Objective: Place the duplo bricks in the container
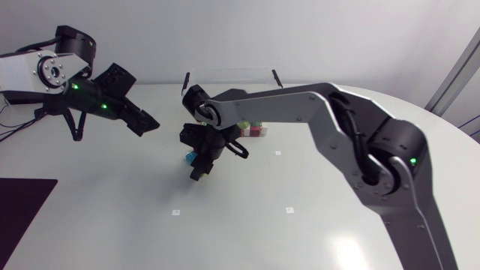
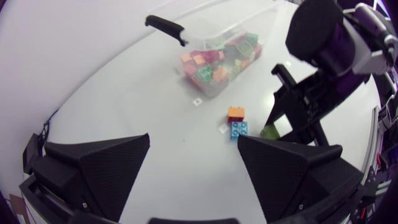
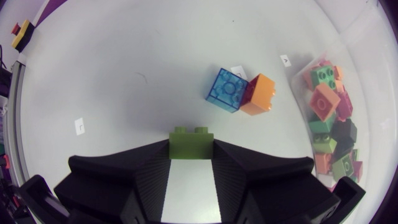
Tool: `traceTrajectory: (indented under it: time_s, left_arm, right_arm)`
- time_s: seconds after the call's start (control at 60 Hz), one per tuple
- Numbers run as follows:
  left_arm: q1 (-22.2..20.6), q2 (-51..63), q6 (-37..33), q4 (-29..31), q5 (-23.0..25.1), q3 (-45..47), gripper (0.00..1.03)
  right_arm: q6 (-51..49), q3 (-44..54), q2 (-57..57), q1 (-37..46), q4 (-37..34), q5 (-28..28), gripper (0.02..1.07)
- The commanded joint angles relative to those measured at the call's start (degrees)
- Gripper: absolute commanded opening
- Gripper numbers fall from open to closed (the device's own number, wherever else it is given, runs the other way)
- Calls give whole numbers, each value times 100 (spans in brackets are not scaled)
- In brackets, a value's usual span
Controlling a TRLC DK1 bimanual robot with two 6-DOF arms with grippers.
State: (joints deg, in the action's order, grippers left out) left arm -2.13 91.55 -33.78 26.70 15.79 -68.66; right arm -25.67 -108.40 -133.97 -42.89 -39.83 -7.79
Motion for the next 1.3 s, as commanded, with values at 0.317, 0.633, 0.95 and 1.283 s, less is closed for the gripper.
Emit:
traceTrajectory:
  time_s: [0.317, 0.633, 0.95, 1.283]
  left_arm:
    - [-789, 522, -393, 11, -120, 802, 98]
    - [-1158, 1498, -199, -683, -454, 600, 94]
    - [-1325, 2007, -67, -1237, -524, 310, 91]
    - [-1307, 2385, -15, -1413, -560, 46, 55]
  right_arm:
    - [370, 1559, 2086, 484, 494, -407, 18]
    - [563, 2042, 3237, 1020, 582, -820, 18]
    - [915, 2016, 3659, 1415, 890, -1277, 18]
    - [1512, 1963, 3580, 2031, 1654, -1699, 18]
